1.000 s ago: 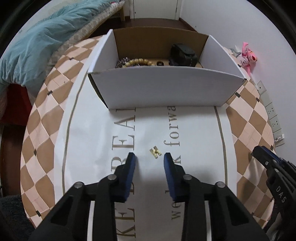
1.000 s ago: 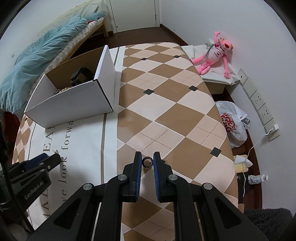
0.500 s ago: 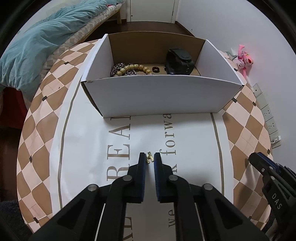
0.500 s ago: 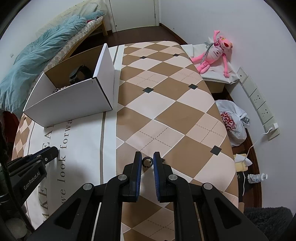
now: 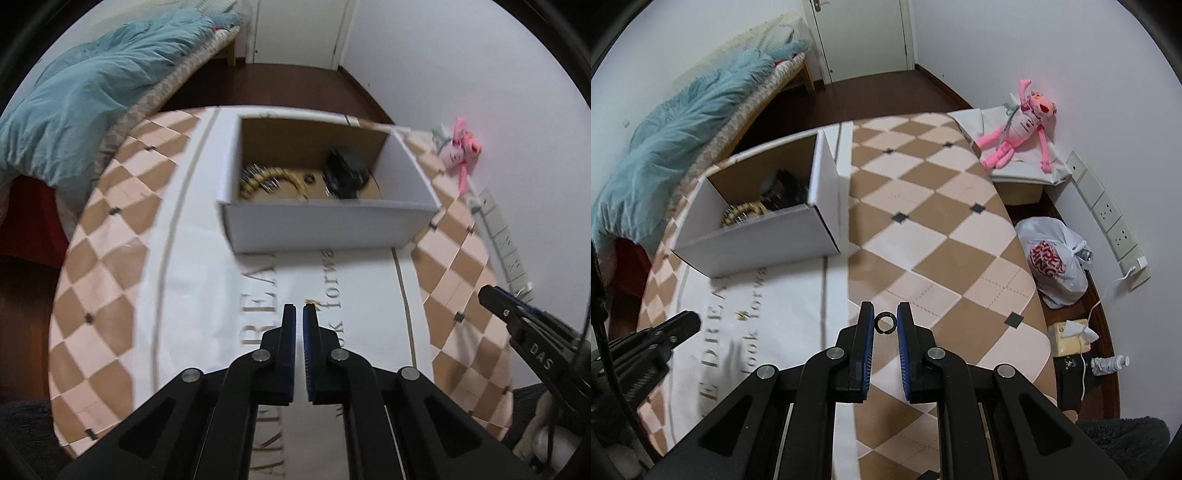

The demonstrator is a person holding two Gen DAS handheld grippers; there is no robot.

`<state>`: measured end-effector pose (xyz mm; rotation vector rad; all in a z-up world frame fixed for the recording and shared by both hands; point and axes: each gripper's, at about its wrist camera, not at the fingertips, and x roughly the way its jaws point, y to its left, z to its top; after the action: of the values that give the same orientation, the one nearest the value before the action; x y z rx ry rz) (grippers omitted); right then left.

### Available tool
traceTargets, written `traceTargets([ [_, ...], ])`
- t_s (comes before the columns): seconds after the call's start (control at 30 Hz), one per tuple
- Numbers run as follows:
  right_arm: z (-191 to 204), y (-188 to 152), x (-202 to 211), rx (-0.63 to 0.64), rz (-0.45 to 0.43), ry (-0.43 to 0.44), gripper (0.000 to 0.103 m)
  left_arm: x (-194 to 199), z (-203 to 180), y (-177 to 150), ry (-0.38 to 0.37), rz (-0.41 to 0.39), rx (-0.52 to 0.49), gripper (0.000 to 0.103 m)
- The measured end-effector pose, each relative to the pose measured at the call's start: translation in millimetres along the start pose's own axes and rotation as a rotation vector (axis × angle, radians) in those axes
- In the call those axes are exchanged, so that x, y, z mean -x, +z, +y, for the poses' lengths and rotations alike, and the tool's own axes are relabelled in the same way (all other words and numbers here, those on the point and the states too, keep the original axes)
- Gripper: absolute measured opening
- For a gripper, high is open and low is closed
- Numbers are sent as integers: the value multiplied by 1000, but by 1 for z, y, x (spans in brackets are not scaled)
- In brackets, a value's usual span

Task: Organize jewelry
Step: 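Carry the black ring and gold charm into the white box and open both tools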

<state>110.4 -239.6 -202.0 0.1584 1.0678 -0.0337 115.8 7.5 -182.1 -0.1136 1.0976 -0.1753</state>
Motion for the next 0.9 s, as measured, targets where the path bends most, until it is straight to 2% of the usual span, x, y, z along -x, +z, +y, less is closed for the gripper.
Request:
traceTargets([
  [0.2, 9, 12, 16, -13, -36, 47, 13, 26, 23, 14, -12, -33, 40, 1],
  [0.33, 15, 15, 12, -7, -33, 54, 13, 12, 23, 19, -31, 7, 49, 4],
  [0.43, 16, 13, 4, -6, -22, 43, 13, -12, 13, 16, 3, 49, 45, 9],
  [0.53, 10, 8, -5, -16, -1, 30, 13, -33, 0, 9, 36, 54, 7, 24],
  [0.6, 5, 6, -10, -23, 12, 19, 13, -46, -11, 4, 62, 58, -27, 51],
  [0.77, -9, -1, -22, -46, 38, 1, 13, -67, -20, -2, 86, 89, -53, 54],
  [0.9, -15, -3, -27, -63, 46, -7, 13, -70, -30, -5, 121, 76, -101, 55],
])
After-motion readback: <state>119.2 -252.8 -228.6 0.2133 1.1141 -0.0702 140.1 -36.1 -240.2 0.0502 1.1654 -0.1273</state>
